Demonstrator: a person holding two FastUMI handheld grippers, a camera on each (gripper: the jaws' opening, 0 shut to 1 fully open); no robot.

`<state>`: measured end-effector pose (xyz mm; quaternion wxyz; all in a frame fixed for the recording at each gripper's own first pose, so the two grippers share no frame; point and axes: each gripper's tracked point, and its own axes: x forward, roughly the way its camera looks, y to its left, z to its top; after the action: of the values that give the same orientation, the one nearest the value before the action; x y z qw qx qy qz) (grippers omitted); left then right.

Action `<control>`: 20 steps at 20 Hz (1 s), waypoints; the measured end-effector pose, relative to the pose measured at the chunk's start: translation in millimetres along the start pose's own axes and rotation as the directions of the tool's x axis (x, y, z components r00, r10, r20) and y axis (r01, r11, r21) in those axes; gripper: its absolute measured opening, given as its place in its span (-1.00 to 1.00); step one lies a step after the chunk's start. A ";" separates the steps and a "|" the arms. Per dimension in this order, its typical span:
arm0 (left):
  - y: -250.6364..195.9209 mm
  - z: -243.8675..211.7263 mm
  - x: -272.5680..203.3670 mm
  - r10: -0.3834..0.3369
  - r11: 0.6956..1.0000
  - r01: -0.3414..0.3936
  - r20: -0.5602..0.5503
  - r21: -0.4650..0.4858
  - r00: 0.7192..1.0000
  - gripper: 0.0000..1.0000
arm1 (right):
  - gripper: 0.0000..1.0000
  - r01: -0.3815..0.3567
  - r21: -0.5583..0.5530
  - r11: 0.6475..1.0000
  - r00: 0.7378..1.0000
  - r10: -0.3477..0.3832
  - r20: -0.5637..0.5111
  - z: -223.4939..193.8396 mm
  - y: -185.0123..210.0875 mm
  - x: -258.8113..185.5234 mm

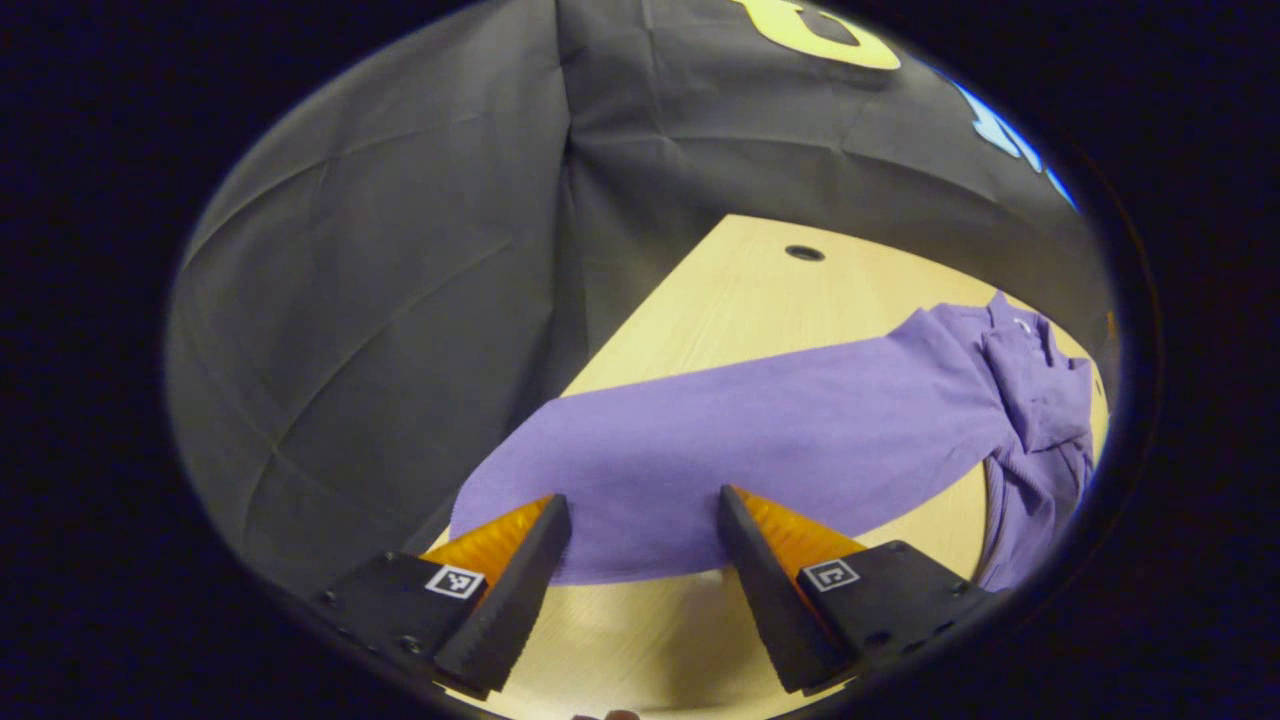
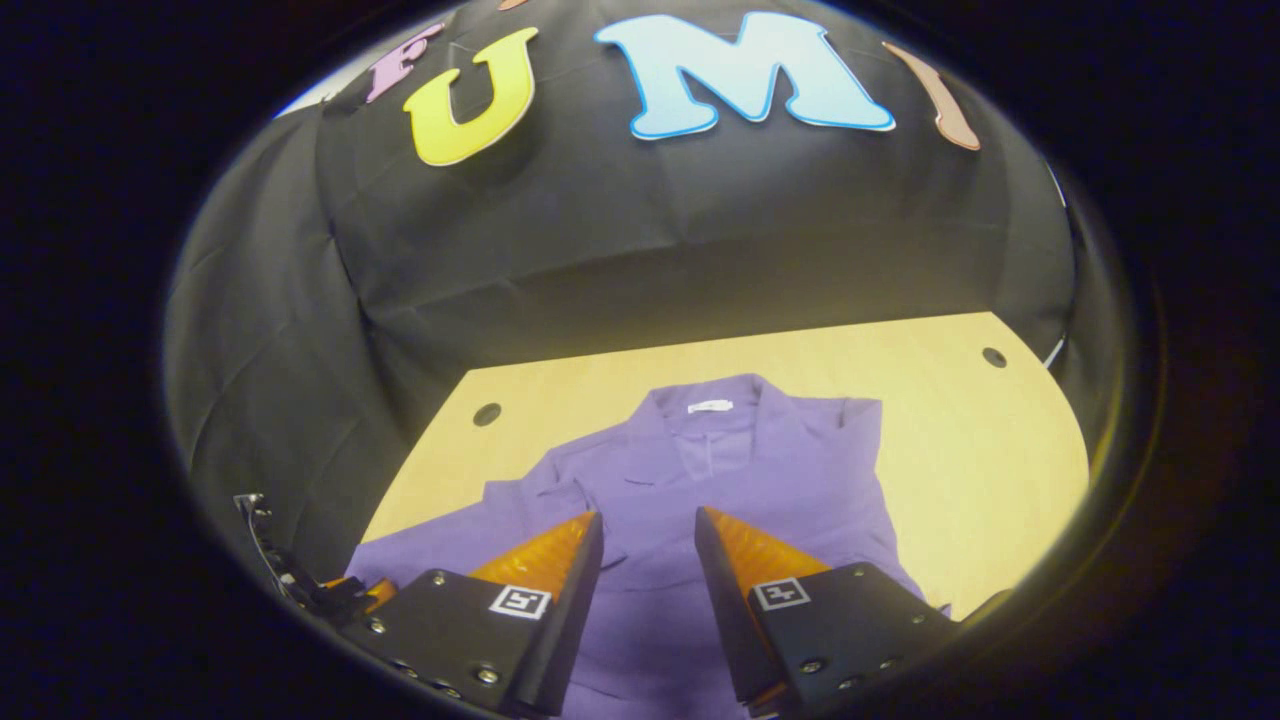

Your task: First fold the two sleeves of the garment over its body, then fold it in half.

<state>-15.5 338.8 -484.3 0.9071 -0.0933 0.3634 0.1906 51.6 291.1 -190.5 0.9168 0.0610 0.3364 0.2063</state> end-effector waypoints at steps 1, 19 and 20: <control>-2.5 0.8 -0.3 -0.014 1.000 0.014 0.006 -0.020 1.000 0.99 | 0.17 0.002 0.004 1.000 1.000 -0.002 0.002 1.8 -2.6 -1.6; -23.5 4.2 -2.1 0.034 0.999 -0.034 0.003 0.034 0.999 -0.85 | 0.18 0.059 0.044 0.997 0.998 -0.058 -0.014 -22.3 -65.9 -46.2; -23.4 4.7 -2.3 0.035 0.999 -0.035 0.001 0.040 0.999 -0.87 | 0.18 0.066 0.051 0.997 0.998 -0.065 -0.015 -24.9 -71.7 -50.8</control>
<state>-4.4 318.3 -478.6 0.9053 -0.0687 0.3686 0.1994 24.7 204.1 -197.5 0.9189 0.0720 0.3497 0.1678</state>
